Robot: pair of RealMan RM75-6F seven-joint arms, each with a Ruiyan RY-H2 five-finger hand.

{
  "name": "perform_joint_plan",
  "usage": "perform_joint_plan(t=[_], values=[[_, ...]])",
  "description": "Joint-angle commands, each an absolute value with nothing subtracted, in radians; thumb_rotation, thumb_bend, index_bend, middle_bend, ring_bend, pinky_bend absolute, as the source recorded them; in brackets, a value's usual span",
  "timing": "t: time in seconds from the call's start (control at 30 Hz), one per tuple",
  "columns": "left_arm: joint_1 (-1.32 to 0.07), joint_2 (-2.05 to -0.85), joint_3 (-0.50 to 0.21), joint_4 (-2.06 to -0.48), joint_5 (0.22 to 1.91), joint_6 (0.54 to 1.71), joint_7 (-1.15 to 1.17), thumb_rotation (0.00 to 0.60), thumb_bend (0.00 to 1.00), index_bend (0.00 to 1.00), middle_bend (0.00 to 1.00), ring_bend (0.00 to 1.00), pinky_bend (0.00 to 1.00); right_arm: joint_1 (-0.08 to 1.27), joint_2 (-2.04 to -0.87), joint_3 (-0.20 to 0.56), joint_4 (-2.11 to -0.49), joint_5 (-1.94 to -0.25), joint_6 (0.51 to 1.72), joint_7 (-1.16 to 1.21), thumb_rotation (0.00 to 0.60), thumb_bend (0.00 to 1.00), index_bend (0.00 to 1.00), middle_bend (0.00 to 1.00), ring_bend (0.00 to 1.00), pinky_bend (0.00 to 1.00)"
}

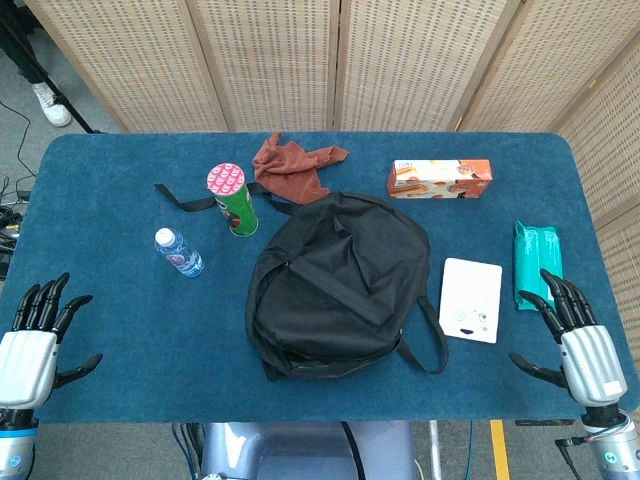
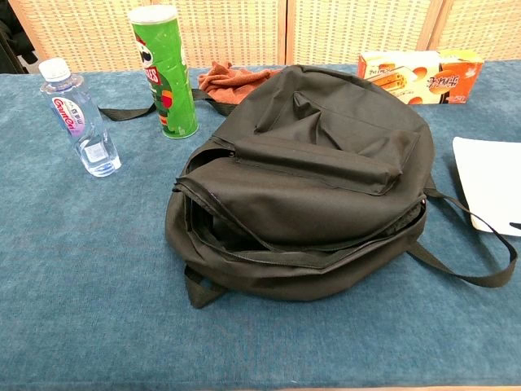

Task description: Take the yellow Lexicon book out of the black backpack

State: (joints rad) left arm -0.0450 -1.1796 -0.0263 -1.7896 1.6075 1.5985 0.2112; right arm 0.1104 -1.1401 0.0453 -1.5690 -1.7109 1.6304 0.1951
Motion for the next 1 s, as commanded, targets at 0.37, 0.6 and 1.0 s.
perform_joint_plan(t=[0.37, 0.6, 1.0], values=[[-0.051, -1.156, -0.026, -1.8, 1.586, 1.569, 0.195, 0.6, 0.0, 0.08, 0.0, 0.0, 0.0, 0.29, -1.086, -0.028, -1.643, -1.918, 1.414, 0.252, 0.6, 0.0, 0.13, 0.0, 0.0, 0.07], [-0.058, -1.151, -0.032, -1.811, 1.549, 1.542, 0.196, 0.6, 0.0, 0.07, 0.0, 0.0, 0.0, 0.426, -1.086, -0.024, -1.819, -1.927, 1.201, 0.2, 0.6, 0.0, 0.11, 0.0, 0.0, 0.07], [-0.065, -1.144, -0.04, -1.81, 1.521, 1.523, 0.184, 0.6, 0.0, 0.07, 0.0, 0.0, 0.0, 0.599, -1.18, 0.065, -1.966, -1.77, 0.909, -0.01, 0.6, 0.0, 0.11, 0.0, 0.0, 0.07]])
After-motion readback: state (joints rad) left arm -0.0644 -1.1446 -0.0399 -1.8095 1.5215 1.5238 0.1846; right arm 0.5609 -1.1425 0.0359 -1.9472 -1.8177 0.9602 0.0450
